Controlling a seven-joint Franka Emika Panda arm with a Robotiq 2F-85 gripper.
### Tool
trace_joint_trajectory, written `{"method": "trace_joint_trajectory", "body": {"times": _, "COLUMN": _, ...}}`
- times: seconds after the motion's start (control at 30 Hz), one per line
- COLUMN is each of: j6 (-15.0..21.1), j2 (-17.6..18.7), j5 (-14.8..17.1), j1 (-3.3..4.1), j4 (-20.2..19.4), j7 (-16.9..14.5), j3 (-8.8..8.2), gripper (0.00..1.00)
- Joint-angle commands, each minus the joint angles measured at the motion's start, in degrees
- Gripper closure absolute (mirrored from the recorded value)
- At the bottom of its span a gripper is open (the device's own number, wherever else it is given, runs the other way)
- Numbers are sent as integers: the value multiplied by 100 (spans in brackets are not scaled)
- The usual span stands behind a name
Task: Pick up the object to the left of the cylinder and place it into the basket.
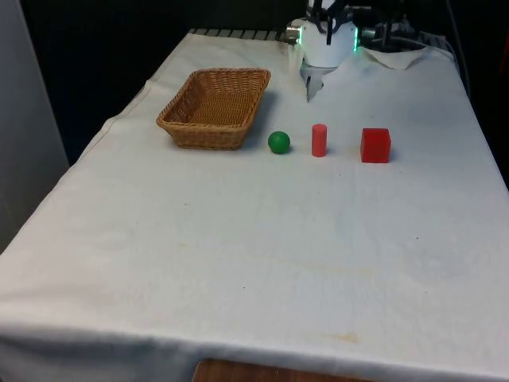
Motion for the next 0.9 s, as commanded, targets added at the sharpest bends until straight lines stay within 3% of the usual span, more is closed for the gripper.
{"method": "trace_joint_trajectory", "body": {"times": 0.0, "j6": 115, "j2": 29, "j5": 0, "j1": 17, "j4": -40, "j7": 74, "j3": 23, "gripper": 0}}
{"method": "trace_joint_trajectory", "body": {"times": 0.17, "j6": 206, "j2": 120, "j5": 0, "j1": 0, "j4": -92, "j7": 138, "j3": 109, "gripper": 0}}
{"method": "trace_joint_trajectory", "body": {"times": 0.4, "j6": 705, "j2": 286, "j5": 0, "j1": 11, "j4": -350, "j7": 367, "j3": 246, "gripper": 0}}
{"method": "trace_joint_trajectory", "body": {"times": 0.43, "j6": 584, "j2": 264, "j5": 0, "j1": 0, "j4": -304, "j7": 315, "j3": 235, "gripper": 0}}
{"method": "trace_joint_trajectory", "body": {"times": 0.5, "j6": 877, "j2": 350, "j5": 0, "j1": 11, "j4": -435, "j7": 430, "j3": 286, "gripper": 0}}
{"method": "trace_joint_trajectory", "body": {"times": 0.73, "j6": 1335, "j2": 539, "j5": -6, "j1": 17, "j4": -653, "j7": 602, "j3": 390, "gripper": 0}}
{"method": "trace_joint_trajectory", "body": {"times": 0.77, "j6": 1186, "j2": 498, "j5": 0, "j1": 0, "j4": -602, "j7": 533, "j3": 372, "gripper": 0}}
{"method": "trace_joint_trajectory", "body": {"times": 0.87, "j6": 1501, "j2": 625, "j5": -6, "j1": 17, "j4": -716, "j7": 665, "j3": 435, "gripper": 0}}
